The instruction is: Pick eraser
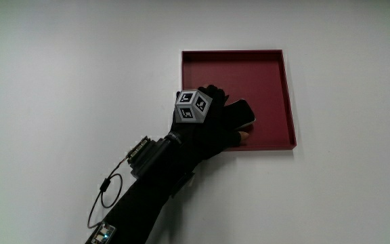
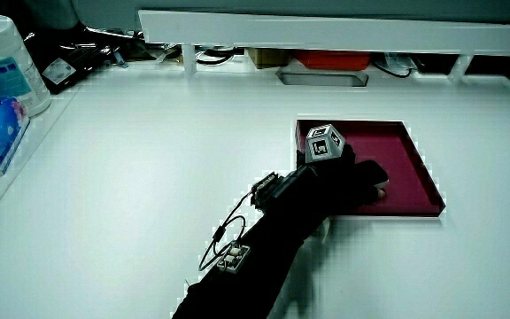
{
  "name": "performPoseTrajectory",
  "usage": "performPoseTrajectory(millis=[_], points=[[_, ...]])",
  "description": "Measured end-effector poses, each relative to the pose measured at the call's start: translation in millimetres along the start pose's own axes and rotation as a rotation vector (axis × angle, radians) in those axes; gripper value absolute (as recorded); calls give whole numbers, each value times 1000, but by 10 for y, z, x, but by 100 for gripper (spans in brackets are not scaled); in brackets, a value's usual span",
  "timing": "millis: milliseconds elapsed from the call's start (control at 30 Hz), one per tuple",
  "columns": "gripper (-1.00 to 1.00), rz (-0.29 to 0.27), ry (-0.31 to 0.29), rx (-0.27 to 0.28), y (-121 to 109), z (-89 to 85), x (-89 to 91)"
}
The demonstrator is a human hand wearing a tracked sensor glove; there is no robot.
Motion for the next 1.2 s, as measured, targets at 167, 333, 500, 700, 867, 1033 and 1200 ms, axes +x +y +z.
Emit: performPoseTrajectory(millis=[167, 333, 500, 700, 867, 1033, 1200], points=[[33, 0, 8, 17, -16, 18, 27], [61, -3, 1, 46, -19, 1, 20], [89, 4, 29, 70, -31, 4, 49], [100, -14, 43, 97, -41, 2, 46], [100, -25, 26, 111, -63, 71, 41], [100, -59, 23, 136, -150, 270, 98], [100, -95, 34, 179, -295, 534, 143]])
